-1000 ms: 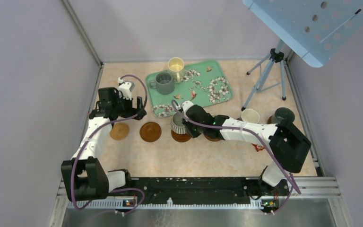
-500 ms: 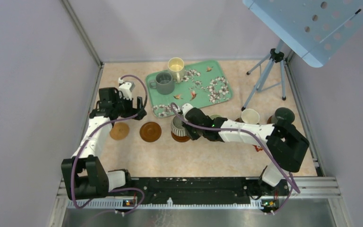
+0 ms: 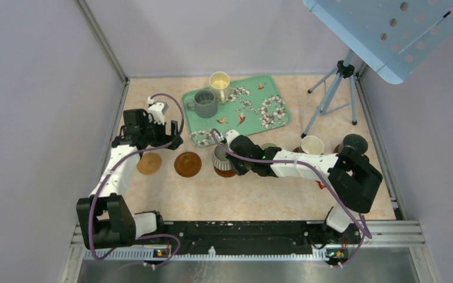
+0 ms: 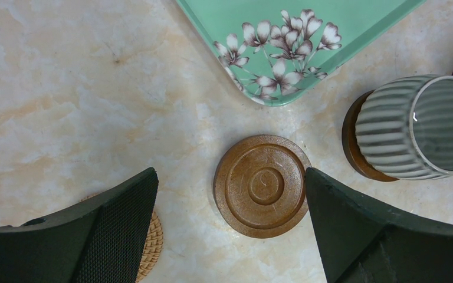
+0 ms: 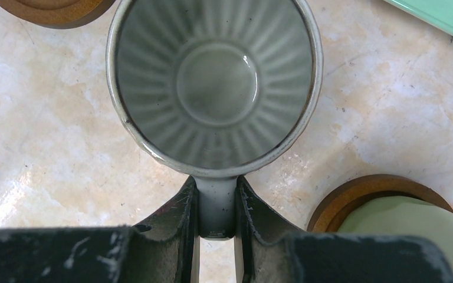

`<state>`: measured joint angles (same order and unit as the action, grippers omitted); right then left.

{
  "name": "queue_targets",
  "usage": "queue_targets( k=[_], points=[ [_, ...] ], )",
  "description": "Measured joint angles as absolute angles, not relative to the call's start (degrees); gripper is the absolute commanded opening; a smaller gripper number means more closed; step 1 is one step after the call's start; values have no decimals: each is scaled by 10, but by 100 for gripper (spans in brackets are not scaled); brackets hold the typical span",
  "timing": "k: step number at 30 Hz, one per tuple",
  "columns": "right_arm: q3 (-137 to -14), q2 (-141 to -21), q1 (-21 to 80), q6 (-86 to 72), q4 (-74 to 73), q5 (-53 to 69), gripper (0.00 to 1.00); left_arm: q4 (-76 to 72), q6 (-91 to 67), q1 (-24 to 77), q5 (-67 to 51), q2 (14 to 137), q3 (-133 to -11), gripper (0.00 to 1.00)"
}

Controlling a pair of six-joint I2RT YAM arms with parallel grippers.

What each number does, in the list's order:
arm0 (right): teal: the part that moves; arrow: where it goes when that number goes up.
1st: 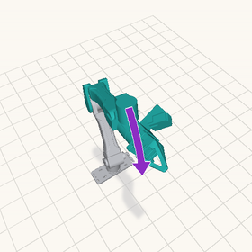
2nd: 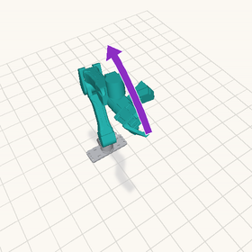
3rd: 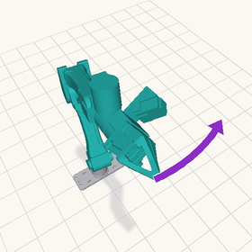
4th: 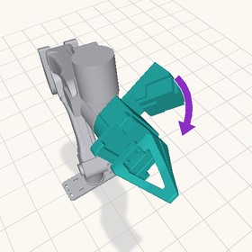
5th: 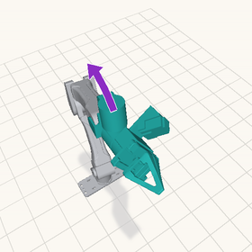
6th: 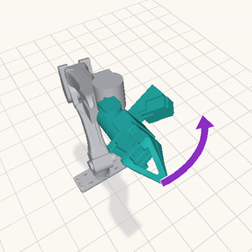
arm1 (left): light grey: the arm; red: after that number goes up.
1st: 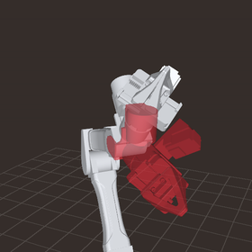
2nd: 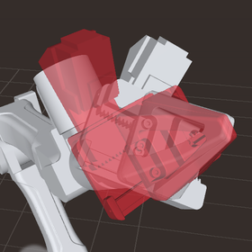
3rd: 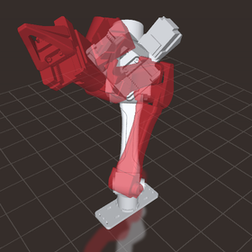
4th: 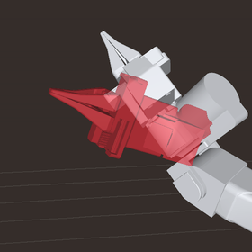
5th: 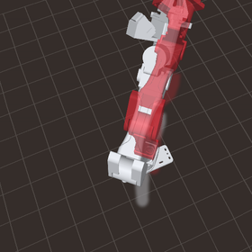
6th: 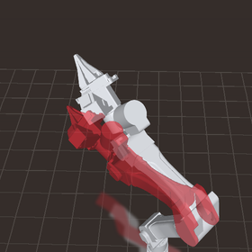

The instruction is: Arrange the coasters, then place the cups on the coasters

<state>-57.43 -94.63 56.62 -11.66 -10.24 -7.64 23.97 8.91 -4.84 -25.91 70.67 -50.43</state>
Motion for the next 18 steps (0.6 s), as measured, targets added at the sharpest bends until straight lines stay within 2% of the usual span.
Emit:
queue_targets(
  k=[8, 11, 18],
  points=[
    [-574, -946, 566, -117, -103, -76, 1, 240, 89, -49, -259, 708, -504, 99],
    [-573, -945, 566, -117, -103, -75, 5, 240, 89, -49, -259, 709, -504, 99],
    [-569, -941, 566, -116, -104, -69, 6, 240, 89, -49, -259, 709, -504, 99]
  ],
)
